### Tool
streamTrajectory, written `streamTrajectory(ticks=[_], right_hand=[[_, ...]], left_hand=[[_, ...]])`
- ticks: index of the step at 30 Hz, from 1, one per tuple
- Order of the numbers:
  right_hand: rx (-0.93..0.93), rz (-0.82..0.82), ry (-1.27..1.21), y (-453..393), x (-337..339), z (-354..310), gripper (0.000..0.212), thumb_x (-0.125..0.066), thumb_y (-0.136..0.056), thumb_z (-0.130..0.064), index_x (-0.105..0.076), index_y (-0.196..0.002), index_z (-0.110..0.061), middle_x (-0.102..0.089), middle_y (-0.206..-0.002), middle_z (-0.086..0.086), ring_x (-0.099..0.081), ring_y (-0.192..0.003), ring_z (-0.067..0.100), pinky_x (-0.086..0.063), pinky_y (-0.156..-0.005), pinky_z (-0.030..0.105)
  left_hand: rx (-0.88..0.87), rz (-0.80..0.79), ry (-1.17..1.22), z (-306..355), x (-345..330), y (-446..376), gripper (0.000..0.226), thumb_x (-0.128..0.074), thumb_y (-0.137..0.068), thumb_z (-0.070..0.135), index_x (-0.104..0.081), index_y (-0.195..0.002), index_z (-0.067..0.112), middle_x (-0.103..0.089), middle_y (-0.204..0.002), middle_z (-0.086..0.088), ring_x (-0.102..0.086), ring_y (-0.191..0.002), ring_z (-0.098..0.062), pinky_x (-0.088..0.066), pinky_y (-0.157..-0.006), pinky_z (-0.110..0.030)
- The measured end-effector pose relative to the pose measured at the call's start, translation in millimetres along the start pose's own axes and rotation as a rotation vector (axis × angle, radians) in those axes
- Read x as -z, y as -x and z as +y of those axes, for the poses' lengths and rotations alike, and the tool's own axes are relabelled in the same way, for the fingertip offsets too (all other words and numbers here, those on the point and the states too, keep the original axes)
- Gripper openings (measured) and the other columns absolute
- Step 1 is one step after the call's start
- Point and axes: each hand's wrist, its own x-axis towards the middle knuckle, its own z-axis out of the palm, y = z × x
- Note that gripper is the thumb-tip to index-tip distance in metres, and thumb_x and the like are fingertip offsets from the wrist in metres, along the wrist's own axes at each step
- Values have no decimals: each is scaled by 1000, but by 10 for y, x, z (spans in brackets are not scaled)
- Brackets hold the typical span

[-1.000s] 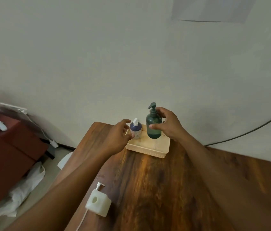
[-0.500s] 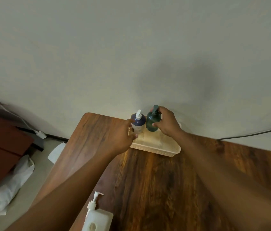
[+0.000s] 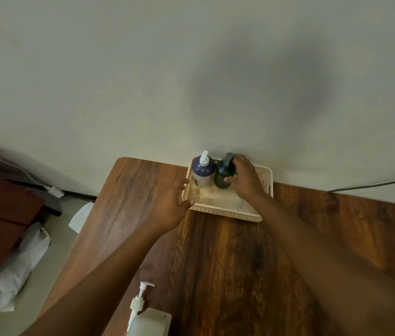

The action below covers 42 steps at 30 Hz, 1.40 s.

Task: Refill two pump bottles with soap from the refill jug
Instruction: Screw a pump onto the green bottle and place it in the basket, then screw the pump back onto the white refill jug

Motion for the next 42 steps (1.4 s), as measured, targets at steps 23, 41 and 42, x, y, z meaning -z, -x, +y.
streamTrajectory(ticks=[23,41,42], right_hand=[[-18,-94,-117,1292,337,-256,117,-88,-71,-50,-15,-159,-28,-21,-167,-3,-22,-152,19,-32,-120,44],[64,-651,-67,3104,-649,-957,162,-90,-36,-73,30,-145,-60,24,-160,-29,18,-143,8,-14,-118,54],[43,-631,-90,3169,-738,-991,162,-92,-39,-69,29,-147,-58,23,-161,-27,19,-143,7,-14,-118,51]], left_hand=[[128,29,-107,-309,124,1010,69,-72,-92,43,-40,-151,28,-36,-160,-8,-53,-126,-24,-45,-94,-35],[355,112,-85,-901,132,2028,70,-71,-93,45,-38,-153,31,-35,-156,-13,-60,-113,-22,-51,-89,-30],[374,105,-86,-947,120,2041,70,-71,-92,45,-38,-152,32,-35,-156,-13,-57,-122,-28,-52,-96,-37]])
